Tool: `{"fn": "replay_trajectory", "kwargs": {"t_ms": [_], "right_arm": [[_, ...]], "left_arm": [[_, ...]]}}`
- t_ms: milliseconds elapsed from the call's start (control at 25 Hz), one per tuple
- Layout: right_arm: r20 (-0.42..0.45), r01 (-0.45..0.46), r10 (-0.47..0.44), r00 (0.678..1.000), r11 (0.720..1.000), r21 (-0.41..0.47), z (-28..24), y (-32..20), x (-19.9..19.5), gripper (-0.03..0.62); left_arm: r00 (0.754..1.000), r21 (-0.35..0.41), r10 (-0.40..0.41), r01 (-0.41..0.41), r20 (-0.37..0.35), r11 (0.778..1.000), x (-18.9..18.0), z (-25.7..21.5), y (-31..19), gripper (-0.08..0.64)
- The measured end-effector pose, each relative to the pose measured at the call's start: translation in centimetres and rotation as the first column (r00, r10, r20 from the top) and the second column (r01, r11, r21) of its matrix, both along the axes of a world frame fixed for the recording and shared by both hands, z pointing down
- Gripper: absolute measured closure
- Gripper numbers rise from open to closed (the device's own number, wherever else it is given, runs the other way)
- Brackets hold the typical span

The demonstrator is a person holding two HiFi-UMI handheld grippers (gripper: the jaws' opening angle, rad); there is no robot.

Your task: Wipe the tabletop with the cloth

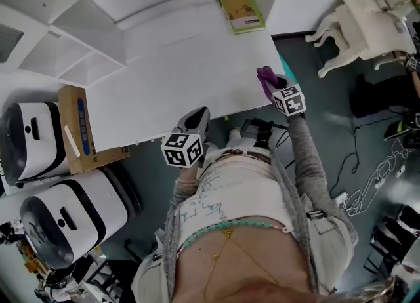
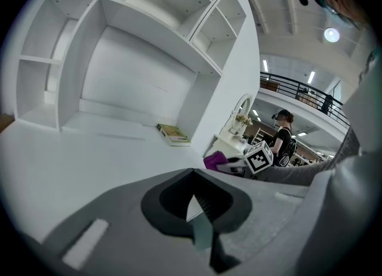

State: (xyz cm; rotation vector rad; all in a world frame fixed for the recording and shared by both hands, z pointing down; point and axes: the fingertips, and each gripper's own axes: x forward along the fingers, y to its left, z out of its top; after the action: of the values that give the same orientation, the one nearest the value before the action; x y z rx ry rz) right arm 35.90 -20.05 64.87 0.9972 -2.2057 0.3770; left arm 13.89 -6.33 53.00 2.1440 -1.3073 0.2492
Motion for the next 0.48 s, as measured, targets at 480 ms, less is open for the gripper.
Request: {"fn": "replay_trajectory", "kwargs": {"t_ms": [480], "right_arm": [[0.026,0.129,-0.131,0.991,0.988,0.084,-6.2,0.8,-6.3,0.499]], "left_arm": [[1.000,0.040,-0.030,0.030,-0.004,0.999,-2.2,-0.3,-1.6,0.560]]}}
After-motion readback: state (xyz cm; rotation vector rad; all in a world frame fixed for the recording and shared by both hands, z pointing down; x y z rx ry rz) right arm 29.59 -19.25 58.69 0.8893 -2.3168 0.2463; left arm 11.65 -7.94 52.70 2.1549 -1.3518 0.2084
